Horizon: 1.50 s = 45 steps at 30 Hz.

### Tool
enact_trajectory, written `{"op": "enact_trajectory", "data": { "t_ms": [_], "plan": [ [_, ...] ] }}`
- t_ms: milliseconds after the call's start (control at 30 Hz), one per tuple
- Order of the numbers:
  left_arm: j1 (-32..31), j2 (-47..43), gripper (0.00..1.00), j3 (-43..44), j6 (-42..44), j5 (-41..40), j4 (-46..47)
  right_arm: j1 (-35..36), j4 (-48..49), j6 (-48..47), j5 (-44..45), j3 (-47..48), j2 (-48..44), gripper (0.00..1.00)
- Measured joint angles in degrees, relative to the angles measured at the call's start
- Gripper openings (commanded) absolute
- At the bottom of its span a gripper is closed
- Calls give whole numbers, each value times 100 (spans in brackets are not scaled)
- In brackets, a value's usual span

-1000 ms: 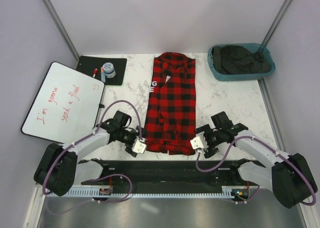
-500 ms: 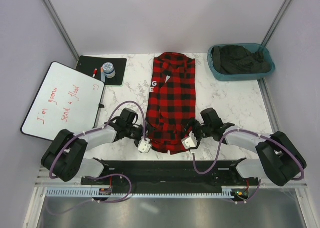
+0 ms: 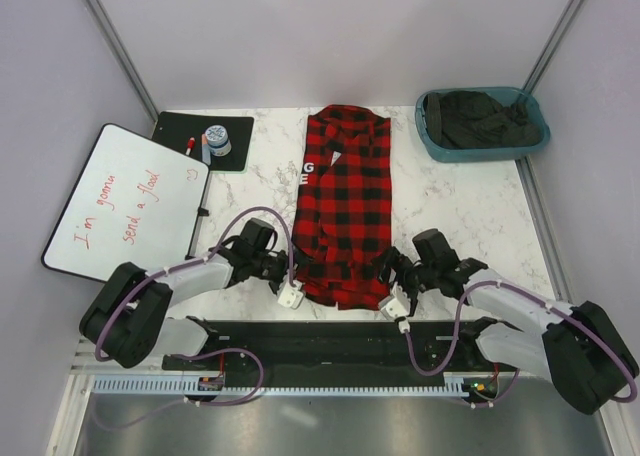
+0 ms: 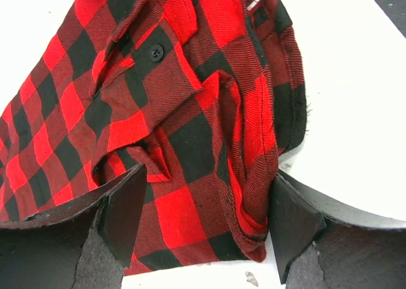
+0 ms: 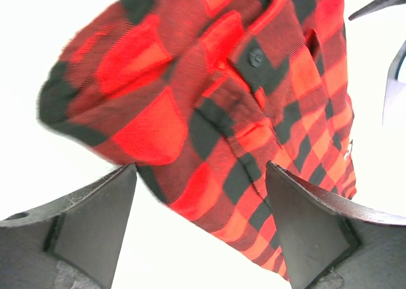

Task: Fold and stack the long sleeve shirts
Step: Fold the shirt

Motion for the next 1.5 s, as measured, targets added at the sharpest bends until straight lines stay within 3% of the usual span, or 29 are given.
{"op": "enact_trajectory", "data": {
  "t_ms": [167, 333, 433, 467, 567, 600, 700, 733, 767, 867, 1000, 1167, 1367, 1500],
  "plan": [
    [0, -116, 80, -61, 37, -57, -66, 0, -372, -295, -44, -81, -223, 93],
    [-20, -111, 80, -52, 42, -66, -79, 90, -105, -227, -153, 142, 323, 87],
    [-50, -20, 78, 46, 37, -61, -142, 164, 107, -120, -186, 442, 848, 70],
    [-76, 50, 76, 118, 33, -68, -170, 184, 173, -76, -195, 540, 1005, 59],
    [-170, 254, 56, 299, -70, -120, -210, 243, 284, 105, -133, 634, 1279, 43],
    [-208, 308, 36, 328, -118, -166, -219, 256, 291, 184, -103, 627, 1292, 40],
    [-369, 332, 6, 339, -284, -306, -332, 345, 264, 466, 44, 555, 1224, 21],
    [-448, 319, 2, 339, -363, -361, -365, 378, 256, 516, 72, 516, 1165, 15],
    [-525, 295, 2, 334, -439, -382, -400, 446, 177, 660, 140, 459, 1064, 1],
    [-883, -39, 2, 236, -667, -503, -533, 732, -63, 1075, 315, 243, 577, 0],
    [-1388, -1139, 2, -76, -1080, -505, -933, 1266, -549, 1777, 439, -28, -682, 0],
    [-1572, -2225, 2, -302, -1506, -514, -1362, 1497, -1051, 2516, 549, -109, -2037, 0],
    [-1550, -2168, 2, -289, -1799, -662, -1506, 1493, -1147, 3010, 833, -105, -1937, 0],
    [-1220, -1475, 2, 310, -2002, -619, -1563, 1104, -1134, 3126, 846, 205, -1340, 0]
  ]
}}
